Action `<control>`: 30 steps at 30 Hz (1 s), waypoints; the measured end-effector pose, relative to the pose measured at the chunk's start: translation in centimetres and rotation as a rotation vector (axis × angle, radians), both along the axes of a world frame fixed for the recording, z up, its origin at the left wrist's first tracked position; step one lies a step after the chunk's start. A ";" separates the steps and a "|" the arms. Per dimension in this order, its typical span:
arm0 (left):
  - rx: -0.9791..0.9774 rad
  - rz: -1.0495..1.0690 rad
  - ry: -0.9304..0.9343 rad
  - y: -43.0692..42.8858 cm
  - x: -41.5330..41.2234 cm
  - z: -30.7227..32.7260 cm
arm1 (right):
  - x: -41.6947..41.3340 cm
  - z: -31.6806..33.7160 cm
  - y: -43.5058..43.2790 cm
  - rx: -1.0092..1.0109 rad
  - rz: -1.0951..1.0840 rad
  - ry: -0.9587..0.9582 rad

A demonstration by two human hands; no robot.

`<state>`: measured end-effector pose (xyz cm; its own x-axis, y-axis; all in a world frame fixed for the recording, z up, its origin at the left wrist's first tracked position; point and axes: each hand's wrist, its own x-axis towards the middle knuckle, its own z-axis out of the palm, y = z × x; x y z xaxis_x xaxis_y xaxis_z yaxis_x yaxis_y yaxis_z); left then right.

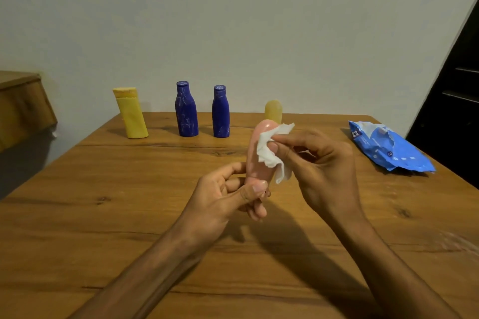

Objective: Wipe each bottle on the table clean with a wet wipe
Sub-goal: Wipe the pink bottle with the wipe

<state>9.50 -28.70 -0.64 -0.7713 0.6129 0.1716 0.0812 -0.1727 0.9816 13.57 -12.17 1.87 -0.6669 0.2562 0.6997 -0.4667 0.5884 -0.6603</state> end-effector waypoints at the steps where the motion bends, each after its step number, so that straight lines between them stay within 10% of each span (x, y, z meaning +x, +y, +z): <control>1: 0.012 -0.002 -0.017 0.0 0.1 0.0 | 0.1 0.1 0.1 -0.021 0.025 -0.019; 13: 0.192 0.039 -0.151 -0.1 -0.7 0.5 | 0.5 1.1 1.3 -0.298 0.186 -0.188; 30: 0.192 -0.023 -0.253 0.2 -0.4 0.3 | 0.4 0.3 -0.9 -0.138 0.127 -0.149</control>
<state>9.12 -28.53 -0.30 -0.7908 0.6053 0.0905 -0.1671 -0.3559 0.9195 13.93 -13.04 2.22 -0.7930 0.2498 0.5556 -0.4231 0.4303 -0.7974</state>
